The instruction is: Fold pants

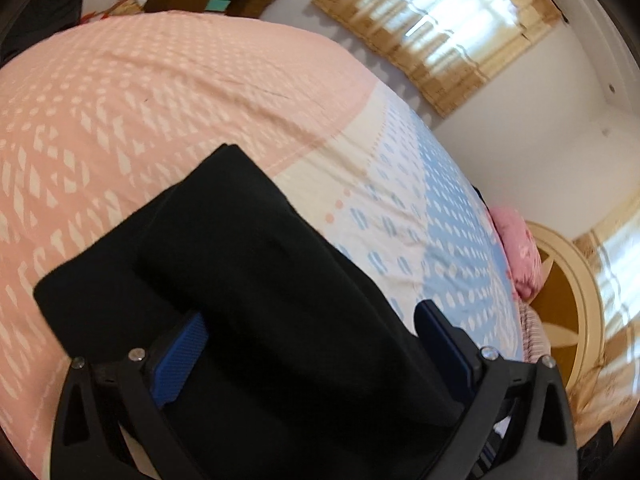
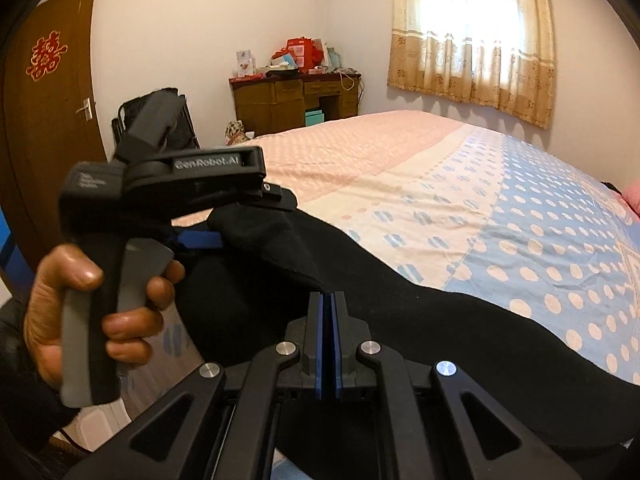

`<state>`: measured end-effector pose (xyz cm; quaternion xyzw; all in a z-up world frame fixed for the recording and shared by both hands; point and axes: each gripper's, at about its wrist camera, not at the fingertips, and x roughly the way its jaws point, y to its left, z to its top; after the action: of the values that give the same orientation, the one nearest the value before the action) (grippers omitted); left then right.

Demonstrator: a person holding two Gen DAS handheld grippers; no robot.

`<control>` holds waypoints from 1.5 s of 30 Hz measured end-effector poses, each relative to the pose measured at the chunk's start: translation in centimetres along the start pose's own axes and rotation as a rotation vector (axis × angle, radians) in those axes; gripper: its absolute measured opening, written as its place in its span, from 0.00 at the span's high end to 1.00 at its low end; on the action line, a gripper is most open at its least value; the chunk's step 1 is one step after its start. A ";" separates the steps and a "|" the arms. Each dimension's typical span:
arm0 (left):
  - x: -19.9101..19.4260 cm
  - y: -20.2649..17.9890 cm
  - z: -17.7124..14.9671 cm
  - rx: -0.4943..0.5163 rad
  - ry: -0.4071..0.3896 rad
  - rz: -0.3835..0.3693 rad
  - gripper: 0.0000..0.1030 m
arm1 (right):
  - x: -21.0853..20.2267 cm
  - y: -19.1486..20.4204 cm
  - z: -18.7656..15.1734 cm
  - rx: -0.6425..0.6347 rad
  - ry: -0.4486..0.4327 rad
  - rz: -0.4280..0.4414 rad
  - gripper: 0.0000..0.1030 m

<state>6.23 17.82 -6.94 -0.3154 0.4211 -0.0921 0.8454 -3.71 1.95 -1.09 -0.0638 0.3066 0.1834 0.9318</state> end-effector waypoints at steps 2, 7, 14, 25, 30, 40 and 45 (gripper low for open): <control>-0.2 0.1 0.3 0.002 -0.026 0.018 0.11 | 0.0 -0.2 0.0 0.009 0.002 0.009 0.96; -1.6 0.4 1.5 0.007 -0.084 0.053 0.53 | 0.1 -0.2 -0.3 0.016 0.018 0.022 0.96; -4.6 -0.1 1.2 0.162 -0.122 0.131 0.76 | -1.5 0.8 0.2 0.003 -0.006 0.057 0.96; -6.7 3.4 -1.1 0.236 -0.153 0.344 0.76 | -0.7 1.9 -2.5 0.061 0.035 0.143 0.96; -6.9 1.6 -1.6 0.316 -0.136 0.259 0.30 | -0.7 -6.5 -5.1 0.540 0.008 0.326 0.95; -3.3 0.3 -2.8 0.358 -0.032 0.222 0.24 | -3.6 -15.4 -13.5 1.087 -0.118 0.379 0.05; -3.6 1.1 -2.9 0.323 -0.032 0.221 0.24 | -3.4 -16.5 -14.1 1.113 -0.070 0.321 0.08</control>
<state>1.63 18.89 -6.48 -0.1290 0.4192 -0.0602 0.8966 -7.66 -17.60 -10.28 0.4893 0.3318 0.1355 0.7950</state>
